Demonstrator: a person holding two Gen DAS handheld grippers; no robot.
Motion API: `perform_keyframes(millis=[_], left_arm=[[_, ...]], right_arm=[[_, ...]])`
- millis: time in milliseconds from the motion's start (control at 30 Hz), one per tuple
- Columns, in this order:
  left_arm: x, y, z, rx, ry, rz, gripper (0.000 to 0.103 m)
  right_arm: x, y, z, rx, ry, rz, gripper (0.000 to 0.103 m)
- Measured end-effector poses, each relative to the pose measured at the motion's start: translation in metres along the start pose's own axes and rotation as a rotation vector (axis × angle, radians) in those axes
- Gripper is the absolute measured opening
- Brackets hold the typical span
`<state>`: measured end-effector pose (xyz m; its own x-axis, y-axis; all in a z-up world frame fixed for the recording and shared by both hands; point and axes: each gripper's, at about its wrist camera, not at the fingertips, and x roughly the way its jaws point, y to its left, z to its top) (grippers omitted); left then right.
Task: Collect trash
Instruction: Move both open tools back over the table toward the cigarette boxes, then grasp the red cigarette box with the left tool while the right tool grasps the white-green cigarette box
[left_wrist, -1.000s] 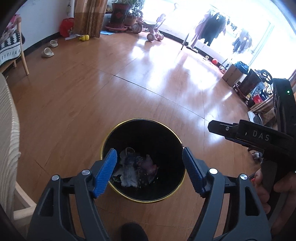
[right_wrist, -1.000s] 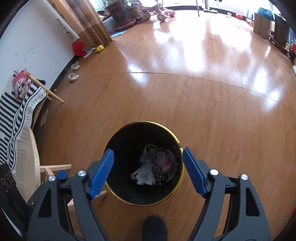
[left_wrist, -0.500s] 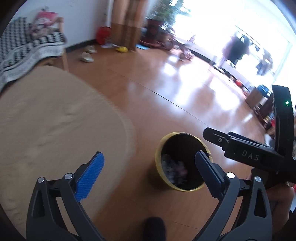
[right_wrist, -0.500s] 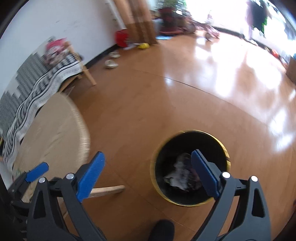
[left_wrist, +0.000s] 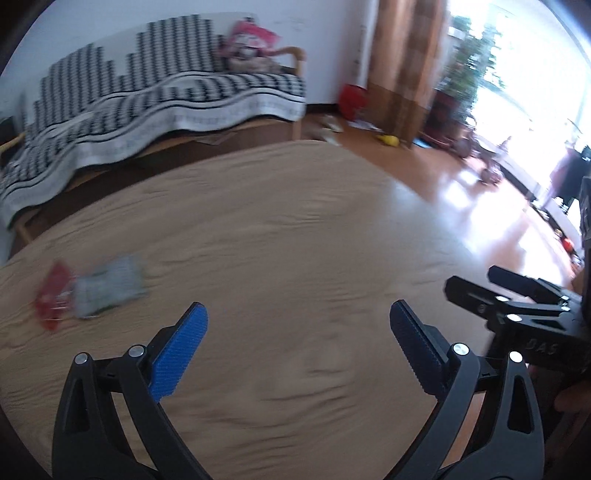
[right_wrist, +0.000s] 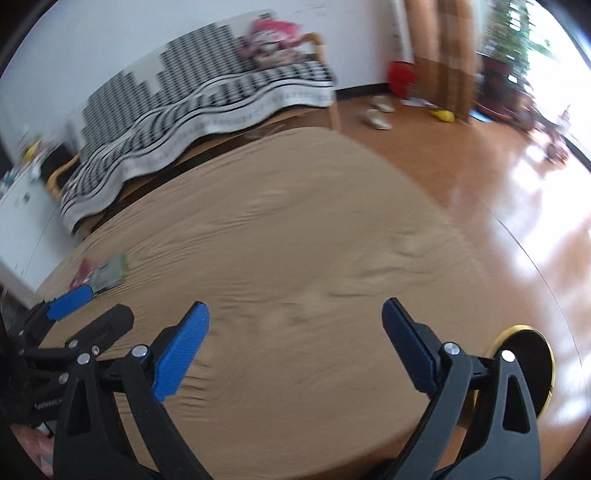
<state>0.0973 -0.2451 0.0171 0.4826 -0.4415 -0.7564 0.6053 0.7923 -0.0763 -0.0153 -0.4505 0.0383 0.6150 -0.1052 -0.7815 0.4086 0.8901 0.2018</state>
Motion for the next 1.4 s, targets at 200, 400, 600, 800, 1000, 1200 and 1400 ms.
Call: perform_keyframes(millis=[200, 400, 600, 800, 1000, 1200, 1400], left_arm=[[-0.010, 0.116, -0.012, -0.040, -0.012, 0.164, 0.096], [-0.008, 0.203, -0.022, -0.037, -0.030, 0.288, 0.096], [0.020, 0.240, -0.027, -0.006, 0.026, 0.312, 0.096], [0.043, 0.246, -0.028, 0.068, 0.046, 0.318, 0.096], [0.052, 0.261, -0.024, 0.043, 0.059, 0.275, 0.094], [0.047, 0.276, -0.027, -0.027, 0.070, 0.221, 0.059], [0.002, 0.283, -0.024, -0.118, 0.008, 0.230, 0.059]], right_arm=[[0.034, 0.091, -0.002, -0.148, 0.045, 0.046, 0.091], [0.059, 0.149, -0.013, -0.245, 0.088, 0.078, 0.091], [0.076, 0.163, -0.018, -0.274, 0.118, 0.086, 0.091], [0.092, 0.178, -0.021, -0.302, 0.151, 0.106, 0.091], [0.108, 0.201, -0.023, -0.335, 0.168, 0.130, 0.093], [0.122, 0.226, -0.022, -0.335, 0.179, 0.166, 0.096], [0.152, 0.263, -0.018, -0.304, 0.221, 0.182, 0.096]])
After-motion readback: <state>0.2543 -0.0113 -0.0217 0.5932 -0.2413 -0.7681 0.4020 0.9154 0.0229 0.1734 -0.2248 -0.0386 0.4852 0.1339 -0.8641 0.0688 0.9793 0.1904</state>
